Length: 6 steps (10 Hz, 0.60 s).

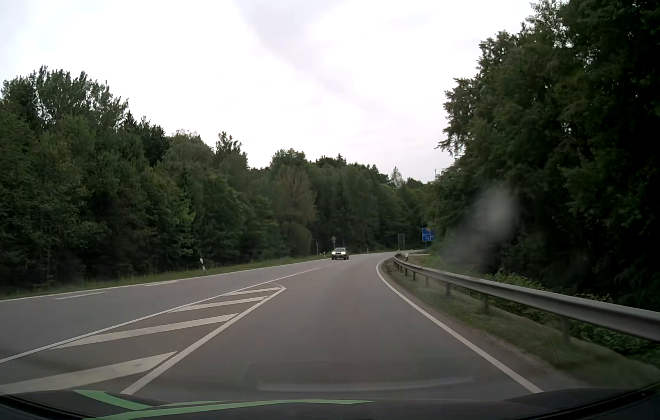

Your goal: Follow the waypoints while adhering to traffic rules and regulations

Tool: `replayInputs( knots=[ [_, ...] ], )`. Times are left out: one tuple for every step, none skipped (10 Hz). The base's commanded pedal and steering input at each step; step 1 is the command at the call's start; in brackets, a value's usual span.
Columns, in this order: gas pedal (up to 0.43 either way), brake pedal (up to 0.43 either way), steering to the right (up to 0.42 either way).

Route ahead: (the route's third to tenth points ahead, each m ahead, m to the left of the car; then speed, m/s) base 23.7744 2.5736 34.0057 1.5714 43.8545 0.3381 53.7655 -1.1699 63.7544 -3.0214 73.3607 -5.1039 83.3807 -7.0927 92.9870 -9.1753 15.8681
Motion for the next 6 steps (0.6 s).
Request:
replayInputs(
  knots=[
    [0.177, 0.000, 0.011],
    [0.177, 0.000, 0.011],
    [0.177, 0.000, 0.012],
    [0.177, 0.000, 0.013],
    [0.177, 0.000, 0.013],
    [0.177, 0.000, 0.013]
  ],
)
